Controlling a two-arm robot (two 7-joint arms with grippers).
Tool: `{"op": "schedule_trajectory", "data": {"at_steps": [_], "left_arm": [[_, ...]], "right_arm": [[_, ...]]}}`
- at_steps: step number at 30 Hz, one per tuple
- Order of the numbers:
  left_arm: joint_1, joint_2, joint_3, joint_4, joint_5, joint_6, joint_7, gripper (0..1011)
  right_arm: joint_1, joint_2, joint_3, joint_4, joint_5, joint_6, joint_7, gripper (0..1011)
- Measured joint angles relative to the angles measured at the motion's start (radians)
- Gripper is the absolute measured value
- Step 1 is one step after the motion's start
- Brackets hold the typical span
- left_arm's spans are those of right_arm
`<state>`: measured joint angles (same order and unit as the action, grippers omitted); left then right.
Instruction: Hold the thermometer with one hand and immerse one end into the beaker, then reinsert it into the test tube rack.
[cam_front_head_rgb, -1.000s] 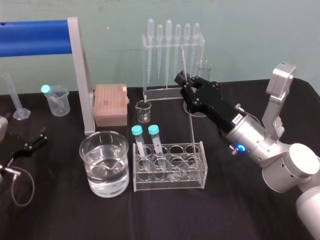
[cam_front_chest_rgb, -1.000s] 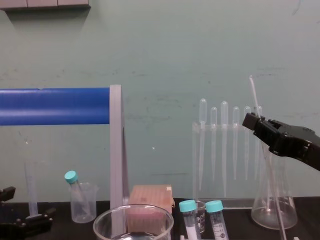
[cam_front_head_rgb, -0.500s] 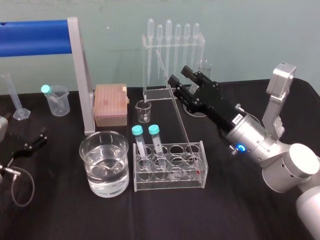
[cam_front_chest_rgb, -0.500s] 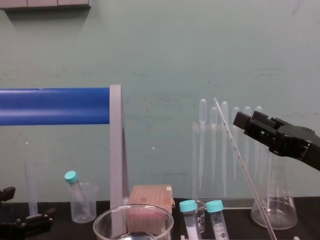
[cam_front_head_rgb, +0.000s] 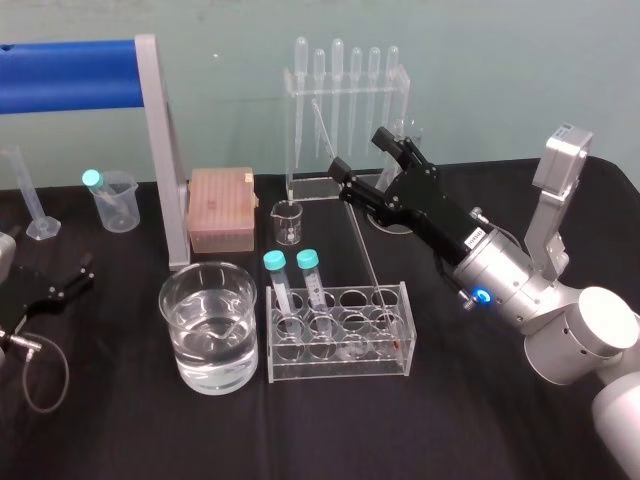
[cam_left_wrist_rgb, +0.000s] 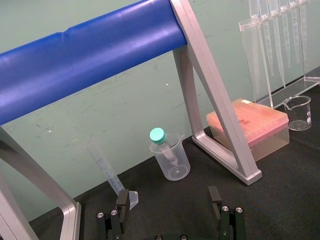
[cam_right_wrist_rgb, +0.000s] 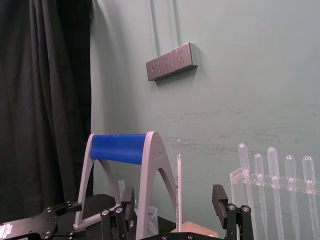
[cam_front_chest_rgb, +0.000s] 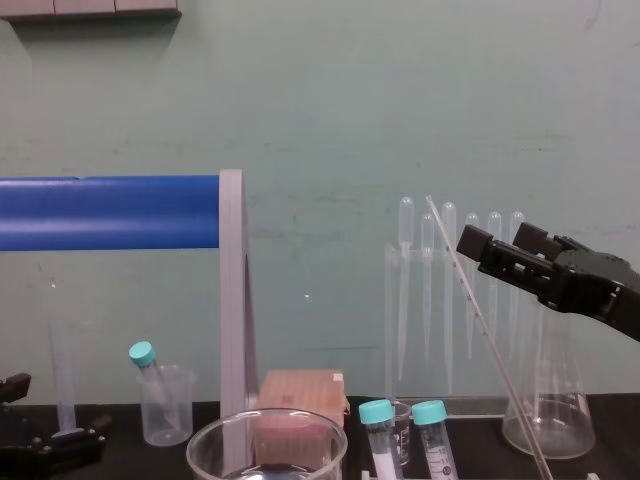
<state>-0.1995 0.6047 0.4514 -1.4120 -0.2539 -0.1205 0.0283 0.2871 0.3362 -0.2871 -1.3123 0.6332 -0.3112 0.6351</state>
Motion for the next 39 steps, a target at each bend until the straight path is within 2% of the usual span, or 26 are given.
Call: {"op": "schedule_trajectory", "data": {"at_steps": [2,8,10,13,14,16,17,19,22,25,29,32,39], "left_arm": [[0.000,0.000,0.000,0.000,0.000,0.000,0.000,1008],[0.000,0.000,0.000,0.000,0.000,0.000,0.000,1008],[0.000,0.000,0.000,0.000,0.000,0.000,0.000,1008],[0.000,0.000,0.000,0.000,0.000,0.000,0.000,1008],[0.000,0.000,0.000,0.000,0.000,0.000,0.000,1008],[0.000,0.000,0.000,0.000,0.000,0.000,0.000,1008],[0.000,0.000,0.000,0.000,0.000,0.000,0.000,1008],[0.000,0.000,0.000,0.000,0.000,0.000,0.000,1008],[0.000,0.000,0.000,0.000,0.000,0.000,0.000,1008],[0.000,0.000,0.000,0.000,0.000,0.000,0.000,1008],[0.000,0.000,0.000,0.000,0.000,0.000,0.000,1008],[0.000,0.000,0.000,0.000,0.000,0.000,0.000,1008],[0.000,0.000,0.000,0.000,0.000,0.000,0.000,1008]], "right_arm": [[0.000,0.000,0.000,0.000,0.000,0.000,0.000,1004],[0.000,0.000,0.001,-0.001,-0.001,0.000,-0.001,1004],[-0.008,0.003,0.008,-0.013,-0.015,-0.001,-0.028,1004],[-0.038,0.012,0.042,-0.061,-0.075,-0.009,-0.131,1004],[-0.059,0.017,0.064,-0.090,-0.115,-0.008,-0.196,1004],[-0.080,0.022,0.088,-0.118,-0.155,0.001,-0.261,1004],[-0.102,0.028,0.110,-0.146,-0.193,0.017,-0.326,1004],[-0.131,0.037,0.138,-0.180,-0.245,0.049,-0.406,1004],[-0.164,0.042,0.167,-0.211,-0.296,0.103,-0.485,1004],[-0.187,0.041,0.184,-0.224,-0.325,0.155,-0.532,1004],[-0.200,0.032,0.191,-0.214,-0.336,0.188,-0.550,1004],[-0.206,0.015,0.192,-0.182,-0.339,0.211,-0.552,1004],[-0.203,-0.028,0.200,-0.119,-0.316,0.187,-0.515,1004]]}}
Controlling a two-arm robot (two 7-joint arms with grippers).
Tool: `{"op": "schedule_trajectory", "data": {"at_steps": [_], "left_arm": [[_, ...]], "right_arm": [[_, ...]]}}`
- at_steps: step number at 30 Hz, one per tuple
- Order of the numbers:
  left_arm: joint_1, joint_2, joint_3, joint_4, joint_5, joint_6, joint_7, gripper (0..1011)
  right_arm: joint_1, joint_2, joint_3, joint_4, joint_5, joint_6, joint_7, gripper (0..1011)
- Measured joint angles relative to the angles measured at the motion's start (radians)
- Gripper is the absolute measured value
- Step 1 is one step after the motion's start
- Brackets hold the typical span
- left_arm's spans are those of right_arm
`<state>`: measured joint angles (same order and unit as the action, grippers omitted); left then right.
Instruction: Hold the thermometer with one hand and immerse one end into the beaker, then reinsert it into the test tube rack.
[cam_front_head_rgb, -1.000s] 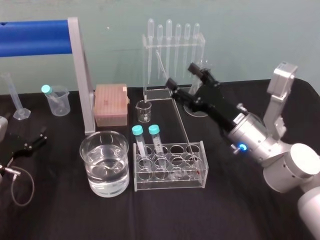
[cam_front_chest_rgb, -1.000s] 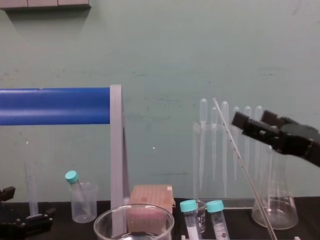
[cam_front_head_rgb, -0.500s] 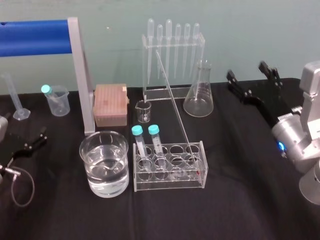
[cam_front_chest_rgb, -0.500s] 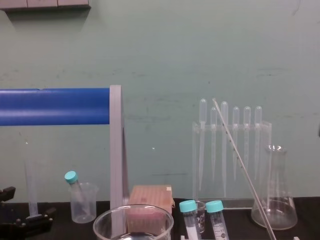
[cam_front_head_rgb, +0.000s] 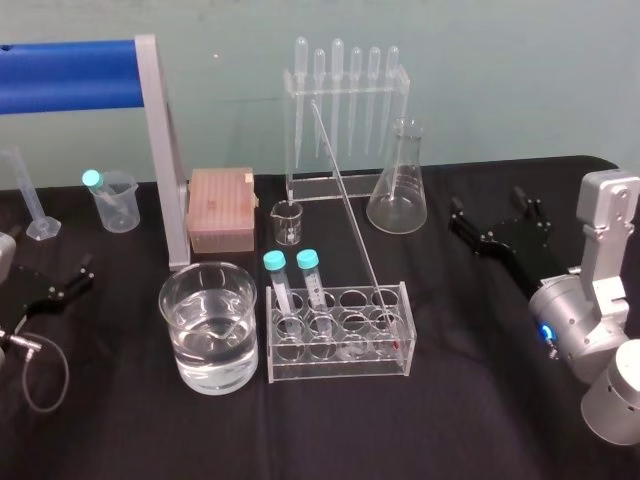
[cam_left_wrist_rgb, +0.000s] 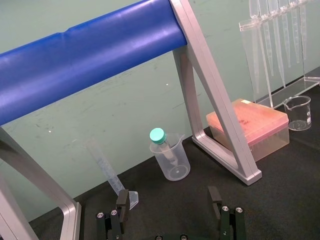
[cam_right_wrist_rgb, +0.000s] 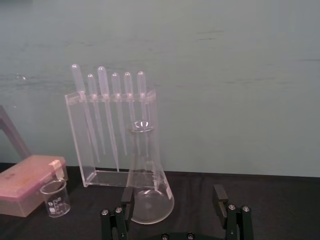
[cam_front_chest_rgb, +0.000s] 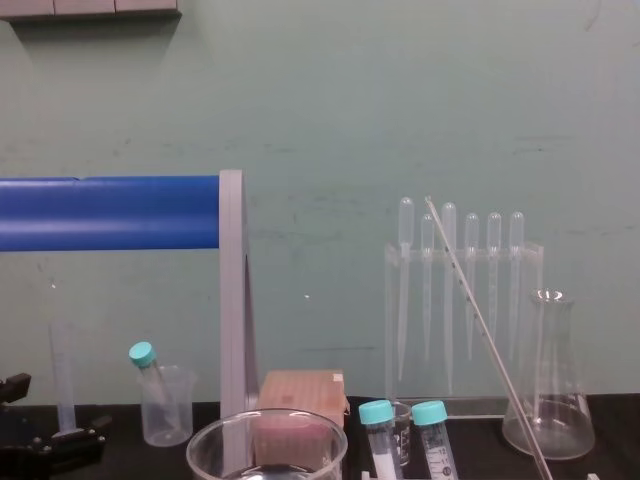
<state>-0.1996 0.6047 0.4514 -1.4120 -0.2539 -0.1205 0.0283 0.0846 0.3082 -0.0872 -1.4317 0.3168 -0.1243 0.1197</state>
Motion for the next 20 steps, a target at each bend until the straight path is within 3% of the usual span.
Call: {"op": "schedule_trajectory", "data": {"at_steps": [20], "left_arm": [[0.000,0.000,0.000,0.000,0.000,0.000,0.000,1008]], "right_arm": [[0.001,-0.001,0.001,0.002,0.003,-0.003,0.003,1004]]}}
